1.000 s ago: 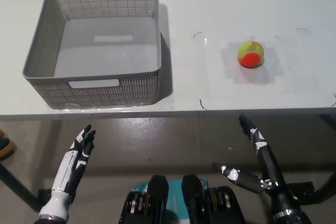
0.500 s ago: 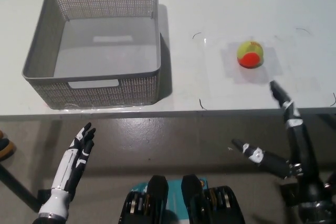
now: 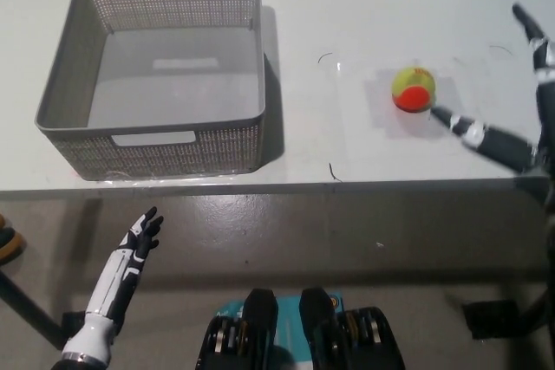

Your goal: Use the right hand to pick up a tennis ball and put it into a container on the left side

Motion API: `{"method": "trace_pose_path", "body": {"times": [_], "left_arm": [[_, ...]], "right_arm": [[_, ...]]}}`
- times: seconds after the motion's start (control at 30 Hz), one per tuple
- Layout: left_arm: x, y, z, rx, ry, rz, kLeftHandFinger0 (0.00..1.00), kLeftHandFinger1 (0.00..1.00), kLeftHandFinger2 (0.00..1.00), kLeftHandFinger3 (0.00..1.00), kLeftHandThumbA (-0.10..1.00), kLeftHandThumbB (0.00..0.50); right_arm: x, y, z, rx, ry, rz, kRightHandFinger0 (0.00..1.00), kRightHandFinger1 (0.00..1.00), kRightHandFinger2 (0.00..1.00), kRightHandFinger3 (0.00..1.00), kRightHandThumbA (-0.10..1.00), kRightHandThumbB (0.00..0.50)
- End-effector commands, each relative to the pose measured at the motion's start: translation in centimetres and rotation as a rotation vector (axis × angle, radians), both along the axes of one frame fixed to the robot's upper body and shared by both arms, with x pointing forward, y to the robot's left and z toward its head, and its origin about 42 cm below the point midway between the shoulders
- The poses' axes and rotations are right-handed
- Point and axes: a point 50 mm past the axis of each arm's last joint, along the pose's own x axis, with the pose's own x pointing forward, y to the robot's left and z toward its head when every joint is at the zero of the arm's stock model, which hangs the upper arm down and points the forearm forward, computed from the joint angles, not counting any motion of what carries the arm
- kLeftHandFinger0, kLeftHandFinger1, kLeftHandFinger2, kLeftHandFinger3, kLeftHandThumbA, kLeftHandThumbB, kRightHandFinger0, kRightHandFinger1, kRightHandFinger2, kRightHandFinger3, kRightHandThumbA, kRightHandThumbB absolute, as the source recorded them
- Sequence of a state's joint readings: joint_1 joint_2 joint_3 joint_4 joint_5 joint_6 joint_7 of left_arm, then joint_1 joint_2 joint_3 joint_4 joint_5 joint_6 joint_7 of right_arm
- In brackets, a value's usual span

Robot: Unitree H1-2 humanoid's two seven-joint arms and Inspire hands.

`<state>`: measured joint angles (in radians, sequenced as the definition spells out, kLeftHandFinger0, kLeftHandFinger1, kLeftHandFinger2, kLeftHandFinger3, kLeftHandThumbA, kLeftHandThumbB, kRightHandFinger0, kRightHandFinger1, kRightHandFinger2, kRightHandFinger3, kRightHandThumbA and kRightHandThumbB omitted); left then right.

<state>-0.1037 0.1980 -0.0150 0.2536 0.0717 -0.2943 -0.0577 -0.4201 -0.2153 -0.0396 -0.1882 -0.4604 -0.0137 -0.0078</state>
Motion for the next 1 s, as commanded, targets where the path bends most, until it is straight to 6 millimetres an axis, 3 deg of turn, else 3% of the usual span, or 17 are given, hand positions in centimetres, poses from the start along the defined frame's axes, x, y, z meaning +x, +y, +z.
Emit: {"method": "trace_pose_path", "body": {"times": [0.0,0.07,0.17,0.37,0.4,0.6,0.97], "left_arm": [[0.2,0.0,1.2,0.037,-0.060,-0.051,1.00,1.00,1.00,1.00,1.00,0.315],[0.2,0.1,1.1,0.042,-0.056,-0.057,1.00,1.00,1.00,1.00,1.00,0.324],[0.1,0.0,1.0,0.042,-0.052,-0.058,1.00,1.00,1.00,1.00,1.00,0.340],[-0.1,0.0,0.9,0.036,-0.041,-0.069,1.00,1.00,1.00,1.00,1.00,0.329],[-0.1,0.0,0.8,0.037,-0.043,-0.068,1.00,1.00,1.00,1.00,1.00,0.330],[-0.4,0.1,0.6,0.041,-0.040,-0.067,1.00,1.00,1.00,1.00,1.00,0.319],[-0.7,0.2,0.5,0.057,-0.036,-0.071,1.00,1.00,1.00,1.00,1.00,0.281]], "right_arm": [[3.4,-0.5,4.5,-0.096,0.052,-0.091,1.00,1.00,1.00,1.00,1.00,0.398],[4.3,-0.2,5.3,-0.122,0.072,-0.094,1.00,1.00,1.00,1.00,1.00,0.384],[6.2,0.2,6.8,-0.165,0.112,-0.100,1.00,1.00,1.00,1.00,1.00,0.415],[9.9,1.3,8.8,-0.230,0.211,-0.124,1.00,1.00,1.00,1.00,1.00,0.422],[10.9,1.5,9.3,-0.255,0.238,-0.126,1.00,1.00,1.00,1.00,1.00,0.447],[14.6,3.1,10.9,-0.350,0.373,-0.119,1.00,1.00,1.00,1.00,1.00,0.468],[18.7,4.3,10.8,-0.424,0.542,-0.109,1.00,1.00,1.00,1.00,1.00,0.475]]}}
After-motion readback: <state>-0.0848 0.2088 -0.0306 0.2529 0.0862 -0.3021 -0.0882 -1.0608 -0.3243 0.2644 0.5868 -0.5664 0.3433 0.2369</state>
